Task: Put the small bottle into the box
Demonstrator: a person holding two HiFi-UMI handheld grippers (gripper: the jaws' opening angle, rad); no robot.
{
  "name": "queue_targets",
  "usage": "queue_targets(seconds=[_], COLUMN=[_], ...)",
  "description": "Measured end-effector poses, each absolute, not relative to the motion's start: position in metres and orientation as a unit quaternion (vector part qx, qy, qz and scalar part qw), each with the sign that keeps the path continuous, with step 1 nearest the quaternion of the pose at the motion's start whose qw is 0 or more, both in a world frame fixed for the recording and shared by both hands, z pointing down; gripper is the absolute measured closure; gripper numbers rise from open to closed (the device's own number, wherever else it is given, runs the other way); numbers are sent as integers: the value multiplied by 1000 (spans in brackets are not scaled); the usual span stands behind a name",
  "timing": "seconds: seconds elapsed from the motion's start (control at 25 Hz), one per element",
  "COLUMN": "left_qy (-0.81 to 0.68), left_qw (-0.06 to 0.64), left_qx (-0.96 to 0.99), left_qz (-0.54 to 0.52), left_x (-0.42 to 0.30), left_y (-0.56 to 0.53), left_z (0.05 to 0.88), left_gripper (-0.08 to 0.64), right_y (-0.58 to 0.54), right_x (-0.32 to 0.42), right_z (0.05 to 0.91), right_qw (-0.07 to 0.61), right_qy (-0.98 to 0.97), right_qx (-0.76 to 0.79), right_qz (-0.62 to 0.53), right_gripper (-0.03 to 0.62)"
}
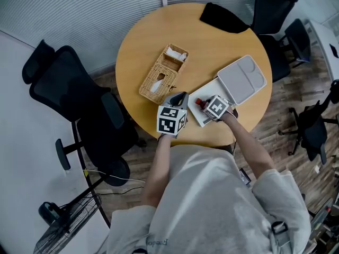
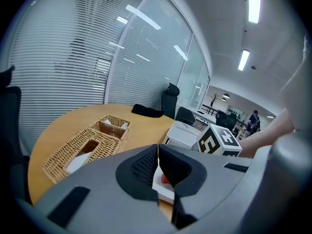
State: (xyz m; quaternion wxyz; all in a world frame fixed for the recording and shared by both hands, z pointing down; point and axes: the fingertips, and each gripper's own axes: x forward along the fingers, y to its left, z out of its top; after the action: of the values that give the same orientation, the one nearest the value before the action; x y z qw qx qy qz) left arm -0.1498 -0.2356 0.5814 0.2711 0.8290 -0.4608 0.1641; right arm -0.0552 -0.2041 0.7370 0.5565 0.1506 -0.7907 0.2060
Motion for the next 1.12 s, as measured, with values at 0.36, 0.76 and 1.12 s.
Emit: queue_targets(seconds=[0.36,0.76,1.12], left_qy=[-463,-460,-460], left_qw=[272,267,264], left_qx=[827,831,831], left_qz=[164,165,168], left_x=[-151,-145,-144], left_y=[-231,-229,-225], left_z=[584,581,579], left_gripper=[531,531,531], right_y=[-191,-183,-186], right_x=[-62,-64,-69], right_z=[744,745,731], right_qw=[558,561,543], right_qy=[-793,-793,-803], right_qx=[129,119,129], right_qz=[209,206,209], right_gripper=[365,360,360])
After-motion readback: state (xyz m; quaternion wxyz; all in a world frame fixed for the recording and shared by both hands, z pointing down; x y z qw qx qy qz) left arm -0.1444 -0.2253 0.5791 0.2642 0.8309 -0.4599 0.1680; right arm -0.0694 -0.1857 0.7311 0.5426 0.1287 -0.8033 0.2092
